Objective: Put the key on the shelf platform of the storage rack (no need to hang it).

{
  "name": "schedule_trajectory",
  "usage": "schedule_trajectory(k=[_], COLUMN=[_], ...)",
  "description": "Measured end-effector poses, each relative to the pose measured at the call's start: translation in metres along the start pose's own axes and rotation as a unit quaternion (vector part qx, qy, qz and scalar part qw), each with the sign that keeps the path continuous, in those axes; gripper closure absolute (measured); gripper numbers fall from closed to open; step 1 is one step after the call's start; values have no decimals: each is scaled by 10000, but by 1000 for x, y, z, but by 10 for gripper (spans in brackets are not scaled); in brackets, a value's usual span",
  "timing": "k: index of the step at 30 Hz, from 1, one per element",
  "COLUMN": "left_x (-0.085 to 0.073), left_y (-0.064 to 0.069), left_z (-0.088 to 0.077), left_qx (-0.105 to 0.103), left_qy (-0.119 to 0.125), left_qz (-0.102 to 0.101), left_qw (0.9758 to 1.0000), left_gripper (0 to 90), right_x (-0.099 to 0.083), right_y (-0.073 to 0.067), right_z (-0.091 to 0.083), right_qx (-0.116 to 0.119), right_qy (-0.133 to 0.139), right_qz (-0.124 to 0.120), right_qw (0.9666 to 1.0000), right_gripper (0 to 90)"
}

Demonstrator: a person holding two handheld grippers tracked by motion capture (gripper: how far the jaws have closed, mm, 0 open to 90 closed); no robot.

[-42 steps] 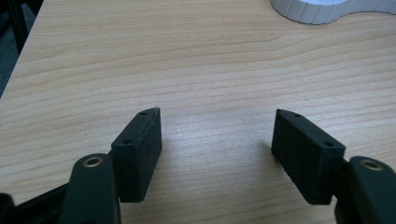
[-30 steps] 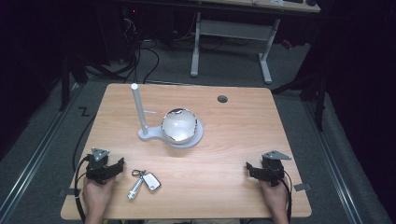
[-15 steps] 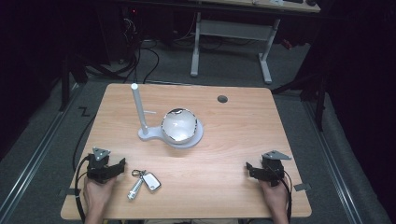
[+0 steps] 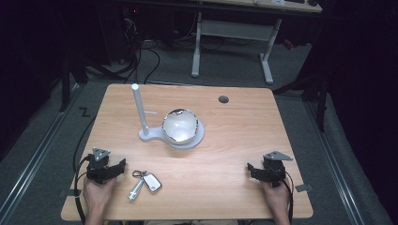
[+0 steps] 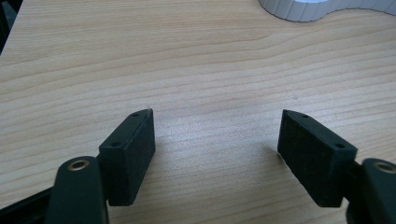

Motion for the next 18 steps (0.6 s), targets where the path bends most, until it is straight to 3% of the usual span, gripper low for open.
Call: schedule_trajectory(k=[7,13,18], left_x=[3,5,7], left_y=[4,10,14], left_z=[-6,-15,-24], left_qx=[-90,-238,-269], left_qy=[-25,-161,-325], left_qz=[-35,5,-106], left_qw=[10000,9996,9991], left_gripper=[283,275,275], right_x=[0,0,0], right_y=[0,0,0], right_z=[0,0,0], right_qx=[2,4,9], right_qy=[0,-1,-8], right_qz=[-4,-4,-6], right_qw=[10000,10000,10000], right_gripper=[231,231,231])
Point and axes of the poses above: each handheld gripper's, and its own axes: z roughly forward along the jaws, x roughly out of its top, y roughly to its right, the point moved 2 cm from there along z, roughly forward along the jaws, and after that the axes turned 5 degrees about z, right-handed, at the moved point
